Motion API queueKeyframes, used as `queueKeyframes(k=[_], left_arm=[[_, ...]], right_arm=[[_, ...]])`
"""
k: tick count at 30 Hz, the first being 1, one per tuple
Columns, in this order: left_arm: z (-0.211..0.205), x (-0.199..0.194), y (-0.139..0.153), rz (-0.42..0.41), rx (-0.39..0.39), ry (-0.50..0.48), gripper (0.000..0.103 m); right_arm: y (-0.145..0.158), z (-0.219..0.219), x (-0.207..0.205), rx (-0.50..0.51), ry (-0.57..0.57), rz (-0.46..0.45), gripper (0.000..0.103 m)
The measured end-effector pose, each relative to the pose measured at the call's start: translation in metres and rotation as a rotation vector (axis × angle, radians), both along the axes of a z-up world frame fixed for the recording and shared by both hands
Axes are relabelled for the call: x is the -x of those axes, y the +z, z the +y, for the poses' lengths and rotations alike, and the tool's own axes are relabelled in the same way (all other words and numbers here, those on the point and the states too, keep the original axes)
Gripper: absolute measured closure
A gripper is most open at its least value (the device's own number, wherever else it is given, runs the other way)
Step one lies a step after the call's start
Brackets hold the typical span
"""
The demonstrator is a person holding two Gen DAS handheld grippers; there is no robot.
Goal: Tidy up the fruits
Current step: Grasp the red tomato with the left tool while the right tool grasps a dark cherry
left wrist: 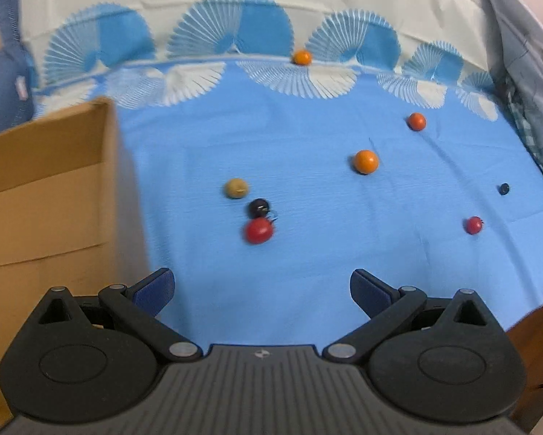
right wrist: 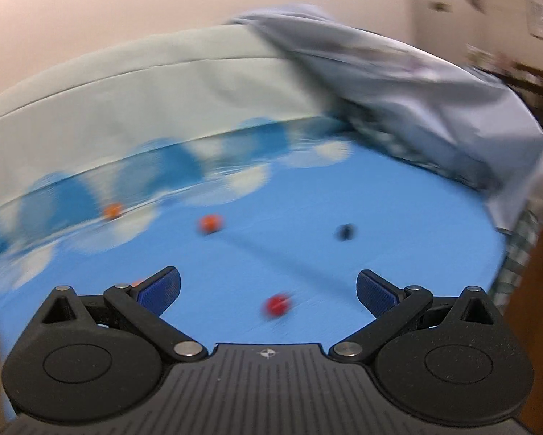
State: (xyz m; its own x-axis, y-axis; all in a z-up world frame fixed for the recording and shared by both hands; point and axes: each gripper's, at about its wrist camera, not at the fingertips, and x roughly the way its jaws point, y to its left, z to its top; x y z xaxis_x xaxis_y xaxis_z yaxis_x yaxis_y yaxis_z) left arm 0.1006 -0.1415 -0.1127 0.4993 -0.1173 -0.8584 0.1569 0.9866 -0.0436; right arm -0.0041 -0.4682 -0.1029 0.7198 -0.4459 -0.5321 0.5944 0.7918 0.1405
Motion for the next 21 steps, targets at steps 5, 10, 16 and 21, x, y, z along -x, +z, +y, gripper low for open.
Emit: queueKeyframes(k=[5, 10, 16, 21], left_arm=[[-0.022, -0.052, -0.055, 0.052, -0.016, 0.063, 0.0], [-0.027, -0.079, -0.093, 0.097, -0.045, 0.092, 0.0], [-0.028, -0.095, -0.128, 0.117, -0.11, 0.097, 0.0], [-0.023, -0.096, -0.138, 0.065, -0.108, 0.089, 0.0]], right_arm=[[-0.049, -0.096, -0.074, -0.024, -0.187, 0.019, 0.001], [-0.106, -0.165, -0.141, -0.055, -0.202, 0.092, 0.001], [-0.163, -0.193, -0.183, -0.078, -0.198, 0.191, 0.001], [-0.179, -0.186, -0.192, 0.051, -0.181, 0.213, 0.001]])
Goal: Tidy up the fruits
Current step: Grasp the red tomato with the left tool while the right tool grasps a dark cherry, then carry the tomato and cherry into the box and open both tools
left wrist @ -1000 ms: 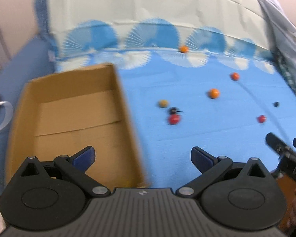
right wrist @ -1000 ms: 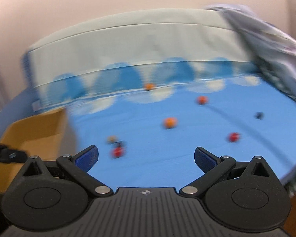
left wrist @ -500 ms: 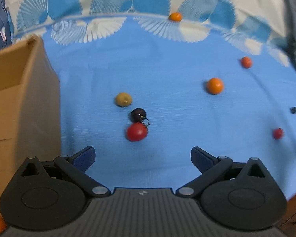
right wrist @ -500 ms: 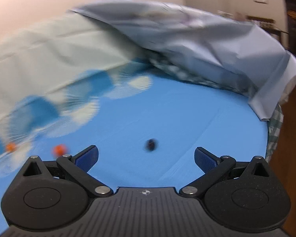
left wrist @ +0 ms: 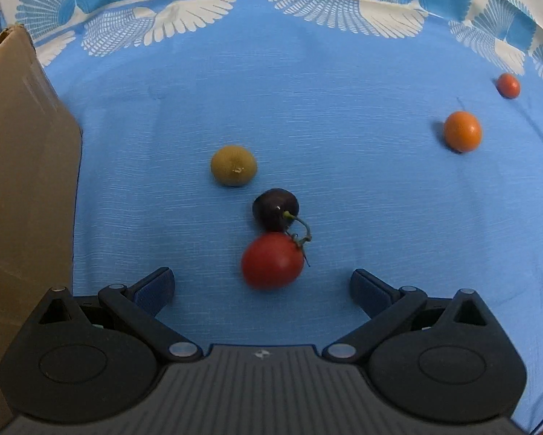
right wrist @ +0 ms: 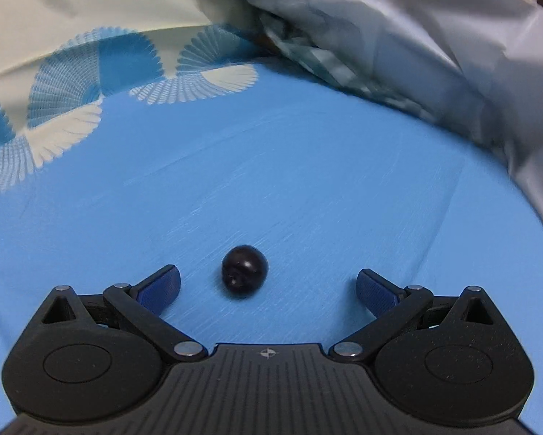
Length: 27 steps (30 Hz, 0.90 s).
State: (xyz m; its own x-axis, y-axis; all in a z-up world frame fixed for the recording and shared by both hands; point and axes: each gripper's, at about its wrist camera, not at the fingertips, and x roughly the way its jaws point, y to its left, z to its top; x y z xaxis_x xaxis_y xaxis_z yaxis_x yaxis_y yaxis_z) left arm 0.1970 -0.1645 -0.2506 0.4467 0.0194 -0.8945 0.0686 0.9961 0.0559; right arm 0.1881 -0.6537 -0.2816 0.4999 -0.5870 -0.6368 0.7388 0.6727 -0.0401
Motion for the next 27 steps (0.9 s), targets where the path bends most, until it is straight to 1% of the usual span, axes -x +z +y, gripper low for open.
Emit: queueKeyframes(k=[3, 4, 5, 6, 7, 8, 13, 16, 20, 23, 27], left_arm=[[0.001, -0.002, 0.001, 0.008, 0.001, 0.012, 0.0], [0.0, -0.003, 0.002, 0.012, -0.003, 0.023, 0.003], [0.0, -0.002, 0.005, 0.006, -0.003, 0.026, 0.014], [0.0, 0.001, 0.01, -0.008, 0.011, 0.013, 0.024], [-0.002, 0.002, 0.013, -0.016, 0.016, -0.003, 0.046], [-0.003, 0.003, 0.015, -0.02, 0.017, -0.023, 0.066], [-0.002, 0.005, 0.027, -0.068, 0.027, -0.039, 0.067], [-0.002, 0.009, 0.037, -0.09, 0.041, -0.05, 0.067], [-0.004, 0.02, 0.048, -0.105, 0.053, -0.061, 0.067], [-0.004, 0.031, 0.056, -0.106, 0.074, -0.063, 0.067], [-0.004, 0.052, 0.076, -0.125, 0.099, -0.087, 0.067]], right_arm=[[0.0, -0.002, -0.002, -0.003, 0.017, 0.016, 0.002], [0.003, -0.001, 0.0, -0.002, 0.028, 0.015, 0.012], [0.006, 0.002, 0.002, 0.002, 0.057, 0.004, 0.034], [0.01, 0.006, 0.003, 0.011, 0.088, 0.001, 0.048], [0.014, 0.009, 0.006, 0.014, 0.107, 0.001, 0.07], [0.015, 0.01, 0.005, 0.018, 0.112, 0.006, 0.078], [0.022, 0.014, 0.01, 0.005, 0.099, 0.009, 0.078], [0.031, 0.023, 0.019, -0.004, 0.113, -0.013, 0.078], [0.045, 0.048, 0.034, -0.002, 0.191, -0.04, 0.078], [0.057, 0.07, 0.052, -0.037, 0.247, -0.065, 0.078], [0.077, 0.105, 0.077, -0.089, 0.321, -0.102, 0.078]])
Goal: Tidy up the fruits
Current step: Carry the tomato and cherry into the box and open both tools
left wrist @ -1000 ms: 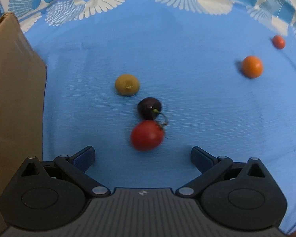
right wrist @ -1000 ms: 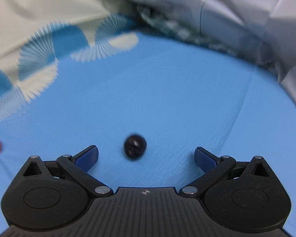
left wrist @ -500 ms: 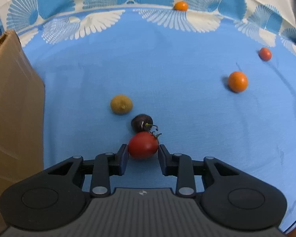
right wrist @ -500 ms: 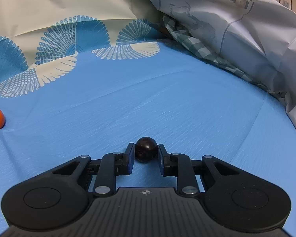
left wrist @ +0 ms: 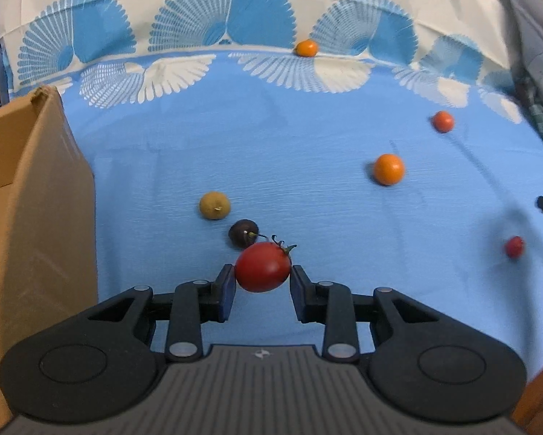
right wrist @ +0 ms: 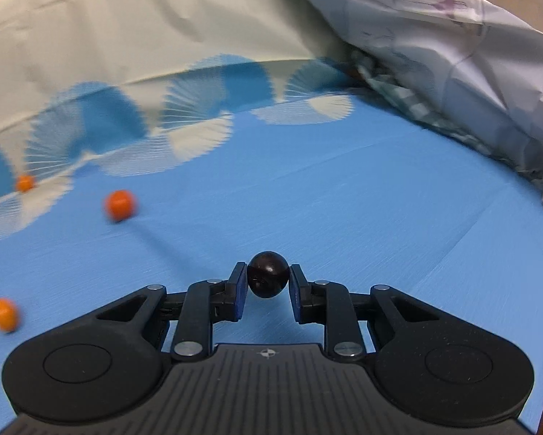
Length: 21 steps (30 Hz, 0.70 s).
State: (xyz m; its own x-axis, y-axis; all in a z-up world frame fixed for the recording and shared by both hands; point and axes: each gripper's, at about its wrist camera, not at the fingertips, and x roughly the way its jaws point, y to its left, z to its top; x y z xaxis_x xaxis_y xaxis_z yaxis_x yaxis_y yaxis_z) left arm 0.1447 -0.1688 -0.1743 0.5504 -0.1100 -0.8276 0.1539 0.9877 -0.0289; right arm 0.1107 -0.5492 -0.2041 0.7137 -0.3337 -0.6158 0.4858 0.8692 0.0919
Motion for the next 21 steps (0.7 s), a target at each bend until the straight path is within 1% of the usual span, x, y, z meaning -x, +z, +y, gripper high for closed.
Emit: queueKeyframes(k=[4, 7, 10, 16, 21], left_arm=[[0.005, 0.025, 0.03, -0.02, 0.042, -0.026, 0.067], [0.012, 0.046, 0.056, -0.039, 0.065, -0.042, 0.067], [0.025, 0.07, 0.081, -0.056, 0.08, -0.05, 0.067], [0.066, 0.115, 0.119, -0.078, 0.055, -0.041, 0.067], [0.114, 0.158, 0.14, -0.116, 0.051, 0.002, 0.067]], right_arm=[[0.03, 0.047, 0.029, -0.058, 0.077, -0.048, 0.078], [0.057, 0.093, 0.054, -0.021, 0.152, -0.092, 0.078], [0.081, 0.134, 0.078, -0.036, 0.219, -0.131, 0.078], [0.127, 0.227, 0.127, -0.049, 0.426, -0.17, 0.078], [0.151, 0.295, 0.161, -0.08, 0.58, -0.159, 0.078]])
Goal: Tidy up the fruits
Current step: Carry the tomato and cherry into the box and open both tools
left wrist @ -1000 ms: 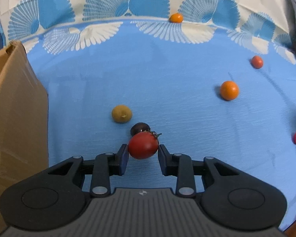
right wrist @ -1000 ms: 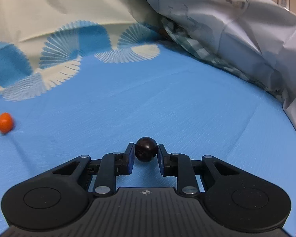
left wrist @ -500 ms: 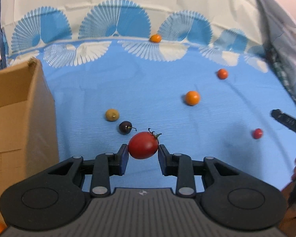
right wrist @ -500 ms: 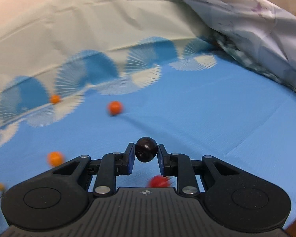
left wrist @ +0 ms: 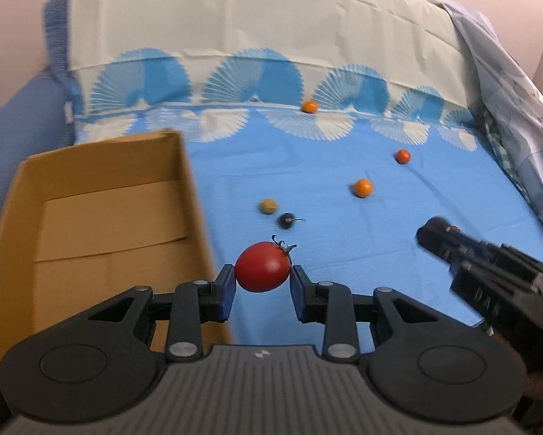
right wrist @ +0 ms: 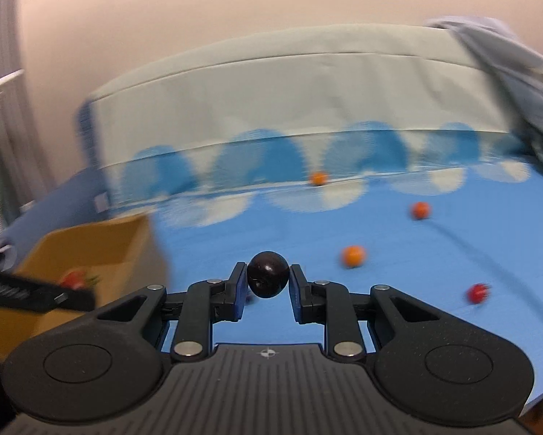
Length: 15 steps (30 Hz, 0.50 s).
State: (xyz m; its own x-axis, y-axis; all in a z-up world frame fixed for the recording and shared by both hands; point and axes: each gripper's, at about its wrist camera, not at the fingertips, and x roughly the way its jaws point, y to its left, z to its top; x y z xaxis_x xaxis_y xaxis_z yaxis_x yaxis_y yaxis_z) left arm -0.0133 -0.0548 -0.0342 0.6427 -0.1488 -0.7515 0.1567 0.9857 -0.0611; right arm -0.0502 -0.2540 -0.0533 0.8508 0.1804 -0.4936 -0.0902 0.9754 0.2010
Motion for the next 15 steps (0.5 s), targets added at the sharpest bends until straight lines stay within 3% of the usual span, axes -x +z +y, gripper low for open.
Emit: queueKeyframes(k=[7, 15], left_arm=[[0.066, 0.055, 0.02, -0.052, 0.024, 0.085, 0.067], [0.11, 0.101, 0.033, -0.102, 0.044, 0.139, 0.067]], right_arm=[[0.024, 0.076, 0.033, 0.009, 0.159, 0.001, 0.078], [0.04, 0.145, 0.068, 0.049, 0.277, -0.027, 0.078]])
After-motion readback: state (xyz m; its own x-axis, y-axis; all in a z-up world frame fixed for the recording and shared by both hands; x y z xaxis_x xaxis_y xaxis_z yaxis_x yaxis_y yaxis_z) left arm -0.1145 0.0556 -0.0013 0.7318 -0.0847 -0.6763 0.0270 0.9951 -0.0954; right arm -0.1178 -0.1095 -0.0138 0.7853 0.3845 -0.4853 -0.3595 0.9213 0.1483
